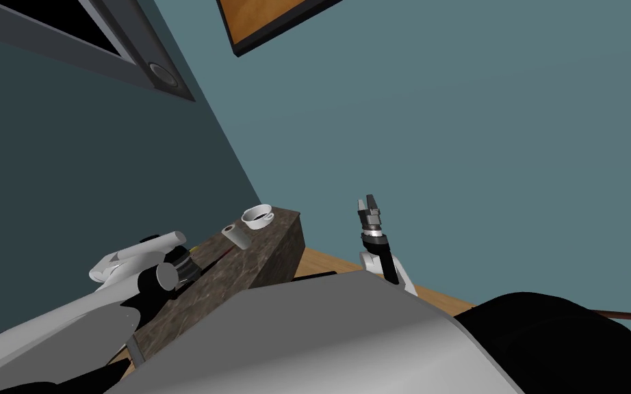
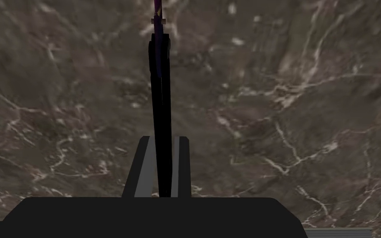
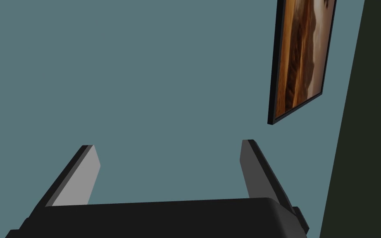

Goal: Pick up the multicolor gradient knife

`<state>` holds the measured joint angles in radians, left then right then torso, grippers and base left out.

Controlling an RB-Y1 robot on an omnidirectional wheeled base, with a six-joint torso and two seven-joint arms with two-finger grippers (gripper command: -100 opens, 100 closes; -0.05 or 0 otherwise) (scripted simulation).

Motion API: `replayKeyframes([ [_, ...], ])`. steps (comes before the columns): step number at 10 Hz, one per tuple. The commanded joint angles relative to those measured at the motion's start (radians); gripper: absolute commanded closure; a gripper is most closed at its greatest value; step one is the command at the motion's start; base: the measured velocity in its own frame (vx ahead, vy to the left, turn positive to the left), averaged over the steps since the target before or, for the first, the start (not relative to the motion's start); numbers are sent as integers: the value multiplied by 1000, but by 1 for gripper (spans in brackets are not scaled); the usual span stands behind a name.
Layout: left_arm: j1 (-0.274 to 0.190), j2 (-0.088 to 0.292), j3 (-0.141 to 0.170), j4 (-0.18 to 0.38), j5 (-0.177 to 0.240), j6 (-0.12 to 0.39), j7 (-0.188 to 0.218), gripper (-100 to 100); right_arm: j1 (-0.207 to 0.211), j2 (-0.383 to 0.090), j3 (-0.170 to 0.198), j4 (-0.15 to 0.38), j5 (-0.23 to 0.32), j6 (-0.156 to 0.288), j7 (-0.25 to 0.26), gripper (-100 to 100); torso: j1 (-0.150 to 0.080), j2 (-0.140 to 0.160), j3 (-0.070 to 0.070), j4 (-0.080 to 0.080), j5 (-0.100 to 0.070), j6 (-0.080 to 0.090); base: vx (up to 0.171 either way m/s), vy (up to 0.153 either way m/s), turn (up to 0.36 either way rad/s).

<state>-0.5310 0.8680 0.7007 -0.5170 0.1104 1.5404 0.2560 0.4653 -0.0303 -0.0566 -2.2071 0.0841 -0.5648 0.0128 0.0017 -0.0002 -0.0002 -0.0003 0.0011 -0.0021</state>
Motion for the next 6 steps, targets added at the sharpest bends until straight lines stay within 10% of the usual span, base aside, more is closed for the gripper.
replayKeyframes([
  [1,0,0,0,0,0,0,0,100,0,0,0,0,0,0,0,0,0,0,0,0,0,0,0,0,0],
  [2,0,0,0,0,0,0,0,0,0,0,0,0,0,0,0,0,0,0,0,0,0,0,0,0,0],
  [3,-13,20,4,-5,-5,29,-3,100,0,0,0,0,0,0,0,0,0,0,0,0,0,0,-9,-11,-43],
  [5,-12,20,5,-5,-5,26,-3,100,0,0,0,0,0,0,0,0,-2,1,1,0,-1,0,-9,-10,-24],
  [6,-12,21,5,-7,-5,29,-3,0,0,0,0,0,0,0,0,0,-1,1,0,0,0,0,0,0,0],
])
